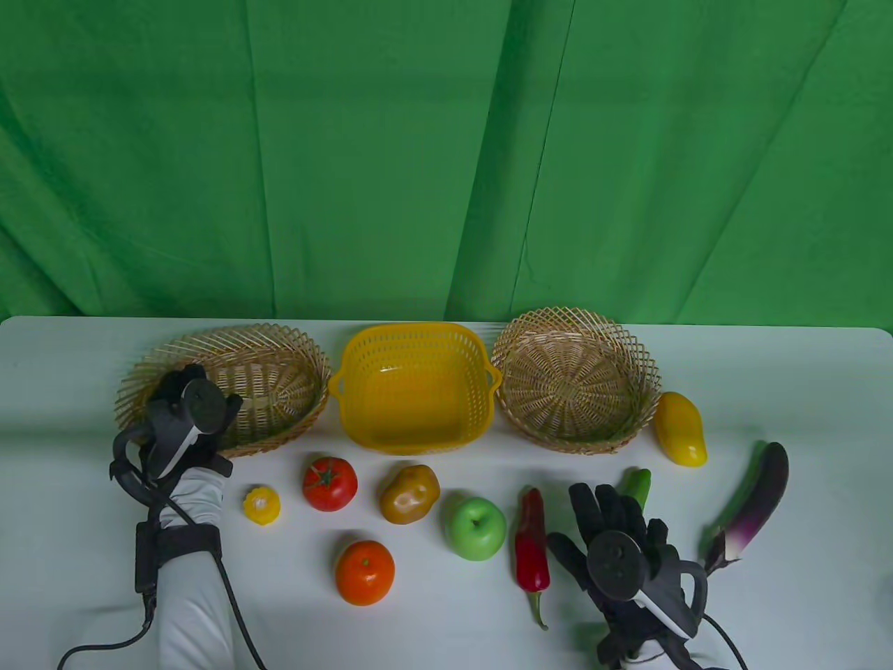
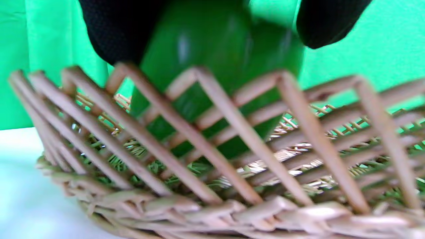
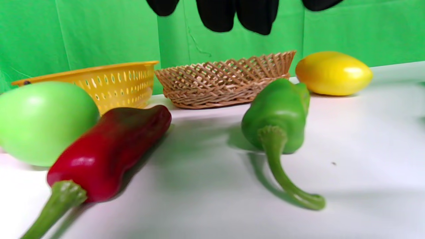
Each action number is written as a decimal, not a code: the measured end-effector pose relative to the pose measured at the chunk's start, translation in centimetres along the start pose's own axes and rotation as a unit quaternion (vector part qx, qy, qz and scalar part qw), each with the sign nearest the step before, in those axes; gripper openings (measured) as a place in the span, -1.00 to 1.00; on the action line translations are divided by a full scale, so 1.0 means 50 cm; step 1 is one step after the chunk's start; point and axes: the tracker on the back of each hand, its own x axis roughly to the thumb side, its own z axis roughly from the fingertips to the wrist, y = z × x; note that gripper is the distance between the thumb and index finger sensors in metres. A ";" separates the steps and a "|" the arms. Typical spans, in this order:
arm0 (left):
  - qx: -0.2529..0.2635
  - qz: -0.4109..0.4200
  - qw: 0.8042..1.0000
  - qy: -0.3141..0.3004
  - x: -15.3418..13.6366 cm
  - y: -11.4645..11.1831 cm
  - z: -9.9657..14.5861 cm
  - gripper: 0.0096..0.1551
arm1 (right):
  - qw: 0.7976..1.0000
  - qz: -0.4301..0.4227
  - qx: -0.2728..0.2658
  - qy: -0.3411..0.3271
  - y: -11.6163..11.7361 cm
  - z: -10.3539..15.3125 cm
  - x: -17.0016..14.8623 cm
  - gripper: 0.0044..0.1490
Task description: Place 10 objects into 3 containers, with green background
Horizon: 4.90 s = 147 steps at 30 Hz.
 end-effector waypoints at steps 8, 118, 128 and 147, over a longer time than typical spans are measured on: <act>0.008 0.001 1.000 -0.022 0.001 0.024 0.023 -0.10 | 1.000 -0.003 -0.001 -0.004 0.002 0.000 0.000 0.03; -0.042 0.055 0.989 -0.134 0.067 0.101 0.165 -0.18 | 0.998 -0.053 -0.016 -0.026 -0.016 0.001 -0.015 0.03; -0.040 0.013 0.996 -0.074 0.095 0.084 0.097 -0.18 | 0.998 -0.056 -0.016 -0.020 -0.018 0.000 -0.020 0.02; -0.071 -0.036 0.996 -0.035 0.109 0.014 0.050 -0.19 | 0.999 -0.045 -0.006 -0.013 -0.012 -0.005 -0.022 0.02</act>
